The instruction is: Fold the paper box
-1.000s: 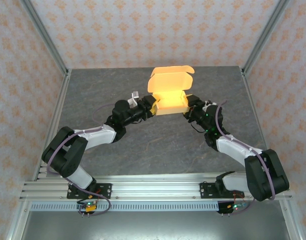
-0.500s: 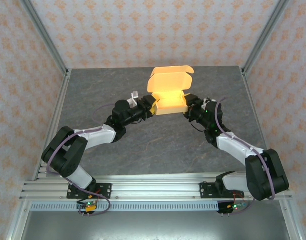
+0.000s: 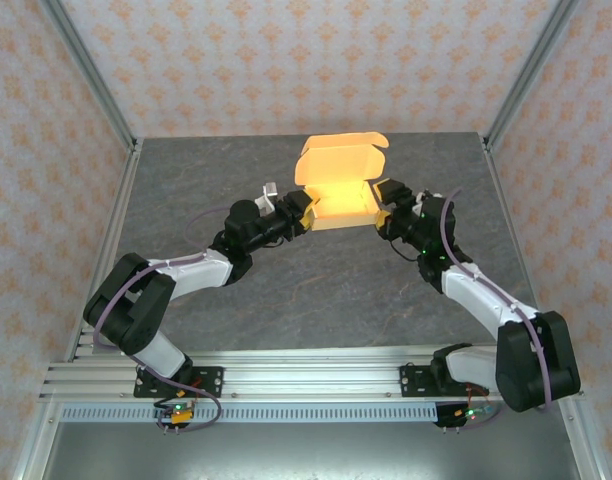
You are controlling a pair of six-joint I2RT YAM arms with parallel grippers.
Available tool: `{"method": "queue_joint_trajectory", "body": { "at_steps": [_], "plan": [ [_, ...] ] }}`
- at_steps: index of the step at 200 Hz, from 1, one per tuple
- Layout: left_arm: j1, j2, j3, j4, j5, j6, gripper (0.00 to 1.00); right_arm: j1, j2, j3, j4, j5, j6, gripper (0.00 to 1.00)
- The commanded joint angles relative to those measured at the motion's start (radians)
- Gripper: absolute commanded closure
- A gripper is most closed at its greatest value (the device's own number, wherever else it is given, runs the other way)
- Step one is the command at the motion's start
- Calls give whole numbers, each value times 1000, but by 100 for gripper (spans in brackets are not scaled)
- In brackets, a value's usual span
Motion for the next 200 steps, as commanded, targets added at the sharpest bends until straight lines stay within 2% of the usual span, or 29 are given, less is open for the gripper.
{"method": "queue_joint_trajectory", "body": {
  "at_steps": [1, 11, 29, 48, 68, 166, 200],
  "plan": [
    [-4, -27, -3, 29, 15, 19, 74, -2, 32, 23, 72, 13, 56, 24],
    [-4, -28, -2, 29, 16, 19, 74, -2, 51, 18, 105, 11, 78, 27],
    [-5, -30, -4, 31, 14, 20, 74, -2, 82, 19, 155, 3, 114, 39],
    [-5, -29, -4, 31, 13, 20, 74, -2, 103, 13, 201, 8, 145, 47],
    [-5, -27, -3, 32, 14, 18, 74, -2, 111, 11, 213, 15, 157, 50],
    [-4, -15, 4, 35, 12, 17, 74, 21, 163, 13, 194, -21, 120, 55],
    [-4, -14, 6, 34, 12, 16, 74, 35, 172, 10, 201, -21, 120, 49]
  ]
}}
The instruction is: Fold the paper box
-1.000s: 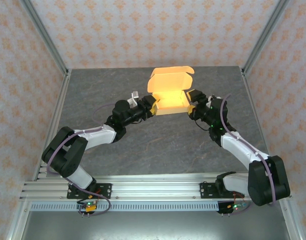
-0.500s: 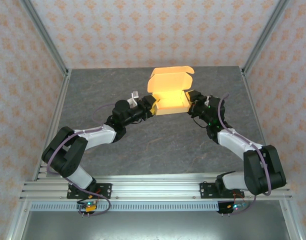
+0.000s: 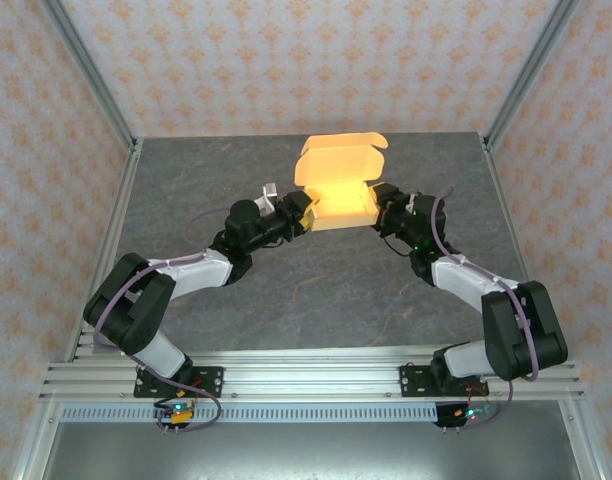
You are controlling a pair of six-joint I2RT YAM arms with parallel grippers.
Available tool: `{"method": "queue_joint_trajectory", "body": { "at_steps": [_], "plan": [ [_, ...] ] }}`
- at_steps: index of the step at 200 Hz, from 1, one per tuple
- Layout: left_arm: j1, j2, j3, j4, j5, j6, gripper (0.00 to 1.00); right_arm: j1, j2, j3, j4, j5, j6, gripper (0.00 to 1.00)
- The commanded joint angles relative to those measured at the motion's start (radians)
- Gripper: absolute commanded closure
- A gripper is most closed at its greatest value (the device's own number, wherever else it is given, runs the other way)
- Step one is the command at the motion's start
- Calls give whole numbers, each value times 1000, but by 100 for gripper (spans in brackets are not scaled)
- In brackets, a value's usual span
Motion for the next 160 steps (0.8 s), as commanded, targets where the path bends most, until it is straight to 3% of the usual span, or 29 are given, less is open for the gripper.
{"method": "queue_joint_trajectory", "body": {
  "at_steps": [1, 50, 71, 160],
  "plan": [
    [-4, -14, 6, 45, 13, 16, 74, 21, 10, 8, 32, -17, -8, 49],
    [-4, -9, 8, 46, 12, 14, 74, 26, 7, 14, 41, -14, 0, 49],
    [-4, -8, 7, 49, 13, 12, 74, 26, 3, 12, 45, -9, 10, 41],
    [-5, -14, 8, 37, 12, 16, 74, 25, -103, 5, -36, 65, -62, 31]
  ]
}}
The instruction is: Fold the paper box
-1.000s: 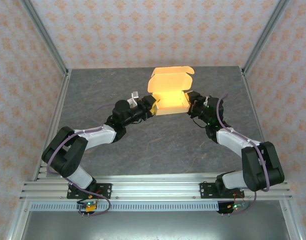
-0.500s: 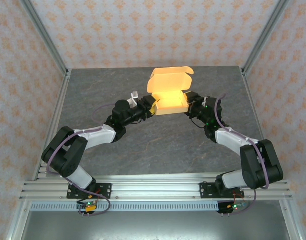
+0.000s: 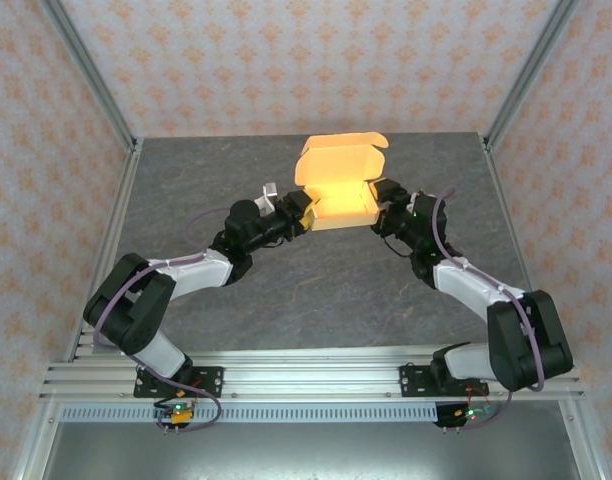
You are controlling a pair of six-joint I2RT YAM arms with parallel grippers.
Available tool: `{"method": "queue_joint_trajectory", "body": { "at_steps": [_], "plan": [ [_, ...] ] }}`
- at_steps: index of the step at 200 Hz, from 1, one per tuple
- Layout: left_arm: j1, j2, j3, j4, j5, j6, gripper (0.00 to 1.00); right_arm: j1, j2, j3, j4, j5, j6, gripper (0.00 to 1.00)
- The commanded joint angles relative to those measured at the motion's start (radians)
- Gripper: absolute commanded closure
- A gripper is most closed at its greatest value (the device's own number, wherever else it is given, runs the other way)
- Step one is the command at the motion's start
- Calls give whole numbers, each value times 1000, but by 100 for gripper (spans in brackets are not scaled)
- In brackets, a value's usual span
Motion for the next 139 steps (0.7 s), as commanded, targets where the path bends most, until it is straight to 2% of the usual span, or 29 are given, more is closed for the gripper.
{"method": "queue_joint_trajectory", "body": {
  "at_steps": [1, 28, 81, 139],
  "plan": [
    [-5, -14, 7, 31, 15, 16, 74, 8, -31, 5, 8, 16, -25, 31],
    [-4, -14, 7, 34, 15, 15, 74, 7, -22, 5, 25, 11, -10, 32],
    [-4, -17, 7, 35, 16, 15, 74, 8, 31, 2, 100, -20, 27, 43],
    [-4, -14, 8, 37, 14, 15, 74, 9, 55, -2, 92, -34, 10, 54]
  ]
}}
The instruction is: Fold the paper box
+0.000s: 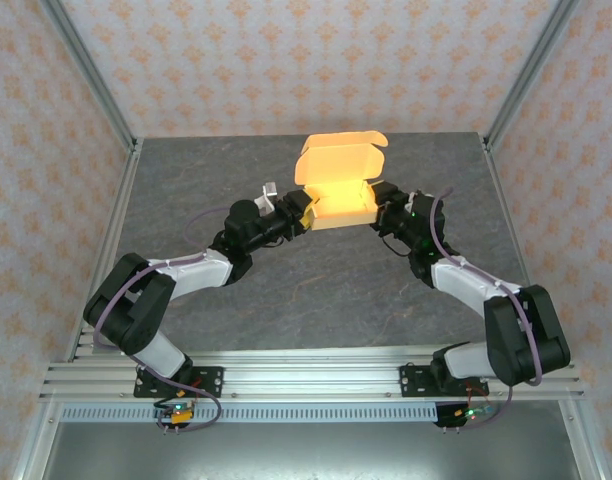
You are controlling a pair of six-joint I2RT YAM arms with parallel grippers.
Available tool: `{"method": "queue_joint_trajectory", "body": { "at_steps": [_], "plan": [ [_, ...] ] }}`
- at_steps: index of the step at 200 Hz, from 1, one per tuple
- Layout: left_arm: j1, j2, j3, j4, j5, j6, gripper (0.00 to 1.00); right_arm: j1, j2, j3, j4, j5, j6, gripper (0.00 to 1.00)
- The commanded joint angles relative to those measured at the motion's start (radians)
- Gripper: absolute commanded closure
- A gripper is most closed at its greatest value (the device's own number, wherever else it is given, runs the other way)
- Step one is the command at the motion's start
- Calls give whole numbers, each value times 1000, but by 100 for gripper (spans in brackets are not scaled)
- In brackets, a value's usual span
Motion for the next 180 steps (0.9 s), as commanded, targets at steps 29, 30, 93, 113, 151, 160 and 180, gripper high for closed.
{"method": "queue_joint_trajectory", "body": {
  "at_steps": [29, 30, 93, 113, 151, 160, 180],
  "plan": [
    [-4, -9, 7, 33, 15, 13, 74, 11, 18, 5, 7, -26, -66, 57],
    [-4, -9, 8, 33, 15, 13, 74, 12, 17, 6, 2, -25, -71, 57],
    [-4, -6, 3, 24, 9, 17, 74, 38, 7, -34, -173, 44, -313, 64],
    [-4, -3, 3, 28, 9, 15, 74, 39, -8, -28, -217, 56, -356, 64],
    [-4, -4, -3, 25, 3, 21, 74, 39, -73, -20, -244, 75, -367, 52],
    [-3, -3, -6, 25, 2, 21, 74, 38, -98, -17, -261, 83, -364, 49],
    [-3, -3, -12, 33, 1, 18, 74, 32, -150, -20, -263, 87, -343, 43]
  ]
}}
